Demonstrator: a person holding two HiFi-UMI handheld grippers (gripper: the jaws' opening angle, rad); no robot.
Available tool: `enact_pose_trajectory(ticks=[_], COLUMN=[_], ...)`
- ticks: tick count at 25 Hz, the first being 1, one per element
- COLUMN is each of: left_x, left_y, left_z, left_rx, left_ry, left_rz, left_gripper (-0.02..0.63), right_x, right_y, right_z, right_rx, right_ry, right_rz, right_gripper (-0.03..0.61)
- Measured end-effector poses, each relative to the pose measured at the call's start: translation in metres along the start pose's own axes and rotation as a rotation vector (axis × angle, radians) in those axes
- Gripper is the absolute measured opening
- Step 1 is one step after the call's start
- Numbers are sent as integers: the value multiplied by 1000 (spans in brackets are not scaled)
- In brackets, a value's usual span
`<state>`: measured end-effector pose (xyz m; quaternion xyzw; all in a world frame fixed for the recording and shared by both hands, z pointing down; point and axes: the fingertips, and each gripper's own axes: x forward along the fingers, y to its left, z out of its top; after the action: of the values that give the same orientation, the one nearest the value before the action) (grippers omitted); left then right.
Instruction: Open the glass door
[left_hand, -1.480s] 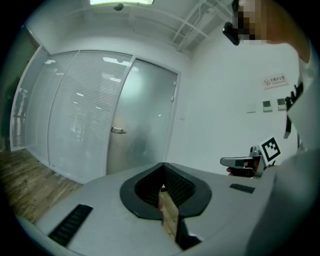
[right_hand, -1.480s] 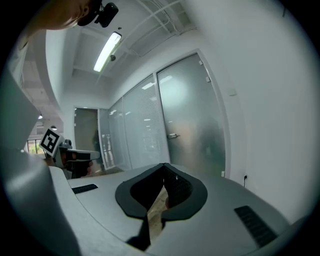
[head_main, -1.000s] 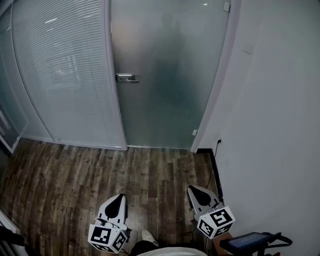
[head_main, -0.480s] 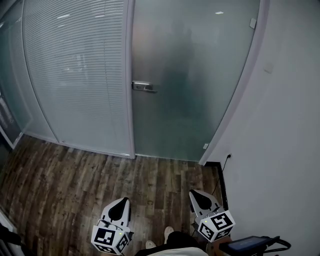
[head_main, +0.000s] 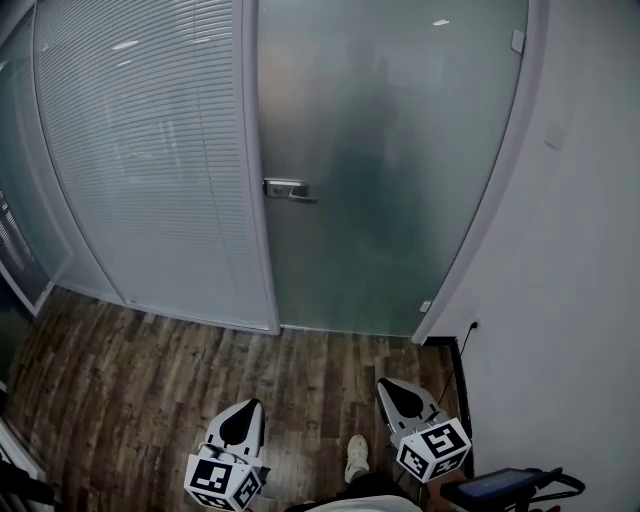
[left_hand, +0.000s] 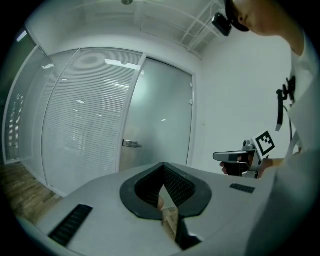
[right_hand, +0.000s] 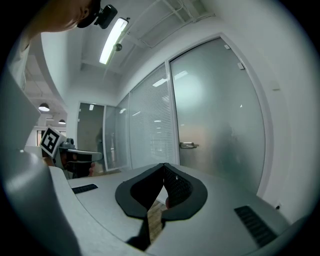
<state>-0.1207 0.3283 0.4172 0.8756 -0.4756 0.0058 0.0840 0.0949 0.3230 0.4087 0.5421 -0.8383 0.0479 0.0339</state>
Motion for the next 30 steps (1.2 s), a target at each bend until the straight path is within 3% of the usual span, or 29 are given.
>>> enact_pose_trajectory(ticks=[16, 24, 30], left_x=[211, 281, 324], left_y=[-37, -34, -16], left_z=[46, 56, 50], left_rx=[7, 20, 33], left_ry=[21, 62, 79], left_rz=[30, 32, -11], left_gripper=[-2, -1, -1], right_x=[96, 142, 174], right_y=[-195, -227, -254], right_z=[23, 18, 11], right_rx=[95, 139, 135], right_ry=[-27, -2, 11], right_rz=[62, 120, 82], right_gripper=[2, 2, 2])
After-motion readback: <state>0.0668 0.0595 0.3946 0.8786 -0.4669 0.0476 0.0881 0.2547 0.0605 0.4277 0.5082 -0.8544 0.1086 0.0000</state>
